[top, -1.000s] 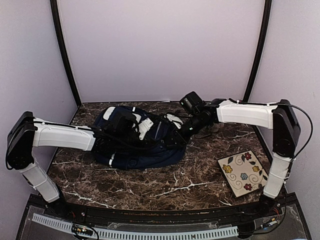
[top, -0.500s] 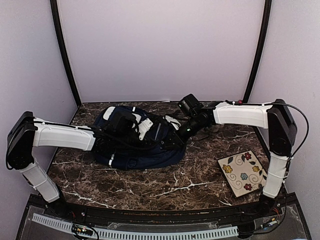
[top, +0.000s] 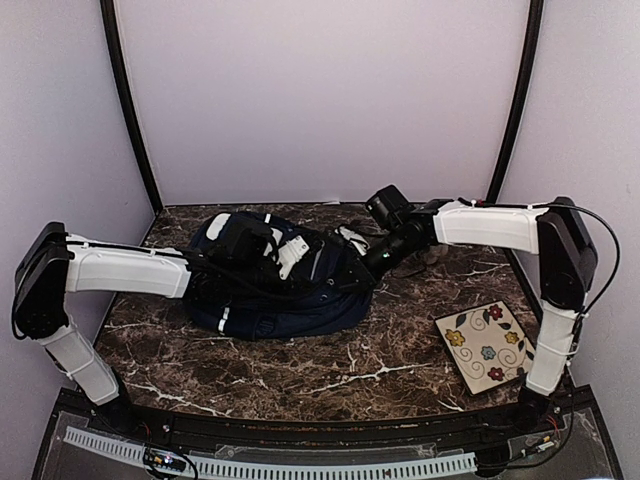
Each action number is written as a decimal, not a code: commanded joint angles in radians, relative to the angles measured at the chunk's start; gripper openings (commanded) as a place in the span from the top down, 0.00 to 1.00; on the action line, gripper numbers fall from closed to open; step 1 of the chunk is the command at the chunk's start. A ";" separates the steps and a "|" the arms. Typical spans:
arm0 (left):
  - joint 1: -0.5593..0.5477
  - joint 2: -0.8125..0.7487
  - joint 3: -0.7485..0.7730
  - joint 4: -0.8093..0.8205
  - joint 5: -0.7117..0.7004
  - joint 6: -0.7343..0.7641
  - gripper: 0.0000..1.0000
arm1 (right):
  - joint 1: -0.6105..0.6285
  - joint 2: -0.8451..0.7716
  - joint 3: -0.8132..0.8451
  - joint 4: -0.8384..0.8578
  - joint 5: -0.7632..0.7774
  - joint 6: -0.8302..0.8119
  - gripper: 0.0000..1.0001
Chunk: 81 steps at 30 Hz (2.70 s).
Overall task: Pack the student bag
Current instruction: Grab the upper front pocket of the student bag, then zip the upper front pocket of the student bag, then hold the student bag from the upper front pocket of the bag, then zip the upper front pocket of the student bag.
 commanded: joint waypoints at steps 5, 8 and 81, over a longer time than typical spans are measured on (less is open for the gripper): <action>-0.033 -0.036 0.076 -0.091 0.159 0.142 1.00 | -0.134 0.034 0.024 -0.033 0.192 -0.107 0.98; -0.063 -0.040 0.086 -0.147 0.126 0.168 1.00 | -0.155 0.052 0.041 -0.024 0.235 -0.138 0.98; -0.279 -0.338 -0.139 -0.493 -0.537 0.069 1.00 | -0.079 -0.100 -0.152 0.036 -0.034 -0.143 1.00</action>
